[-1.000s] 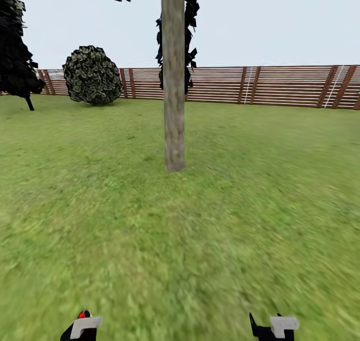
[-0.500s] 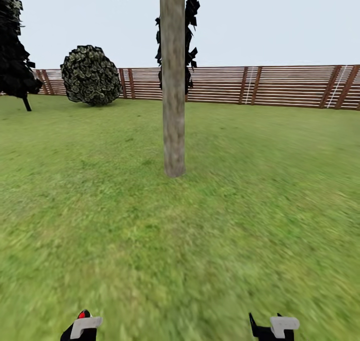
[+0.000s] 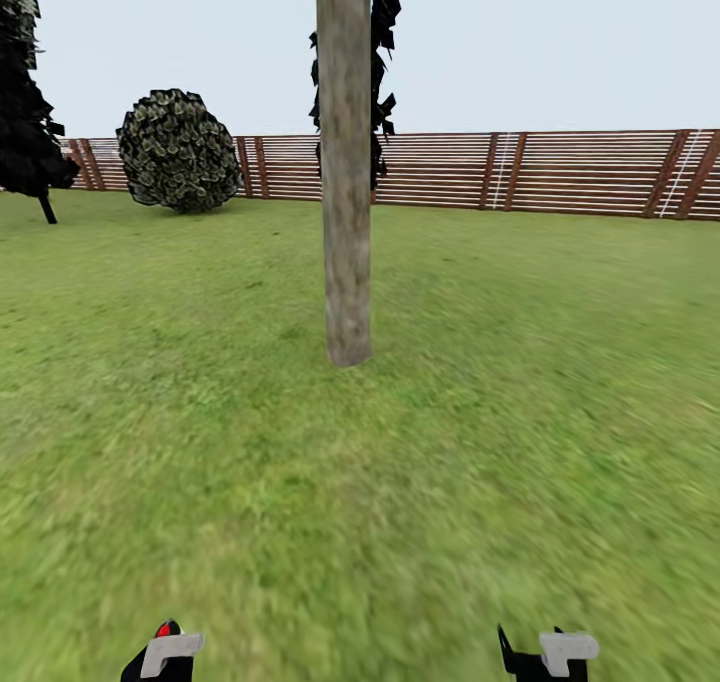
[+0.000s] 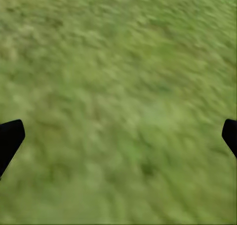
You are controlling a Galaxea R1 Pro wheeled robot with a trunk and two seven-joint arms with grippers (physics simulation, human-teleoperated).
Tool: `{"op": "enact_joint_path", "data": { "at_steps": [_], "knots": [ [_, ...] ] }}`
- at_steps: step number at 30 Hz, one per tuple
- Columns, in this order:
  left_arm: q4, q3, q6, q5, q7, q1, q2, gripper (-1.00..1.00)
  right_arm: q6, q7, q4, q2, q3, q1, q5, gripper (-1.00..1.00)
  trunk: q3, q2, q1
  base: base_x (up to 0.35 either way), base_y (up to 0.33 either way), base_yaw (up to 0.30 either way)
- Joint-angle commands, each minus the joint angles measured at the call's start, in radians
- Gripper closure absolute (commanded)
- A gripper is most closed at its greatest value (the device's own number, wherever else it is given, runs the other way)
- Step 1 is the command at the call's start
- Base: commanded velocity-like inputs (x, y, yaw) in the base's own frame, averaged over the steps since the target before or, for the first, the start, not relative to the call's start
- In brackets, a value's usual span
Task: In the garden, pick up the pesticide atomizer on the floor and spray pesticide onto both trees until each tree trunk is fully covered.
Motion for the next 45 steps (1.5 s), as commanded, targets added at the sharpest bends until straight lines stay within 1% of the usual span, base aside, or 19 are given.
{"op": "enact_joint_path", "data": {
  "at_steps": [1,45],
  "knots": [
    [0.0,0.0,0.0,0.0,0.0,0.0,0.0,1.0,0.0,0.0,0.0,0.0,0.0,0.0,0.0,-1.0,0.0,0.0,0.0,0.339,0.0,0.0],
    [0.0,0.0,0.0,0.0,0.0,0.0,0.0,1.0,0.0,0.0,0.0,0.0,0.0,0.0,0.0,-1.0,0.0,0.0,0.0,0.339,0.0,0.0]
  ]
}}
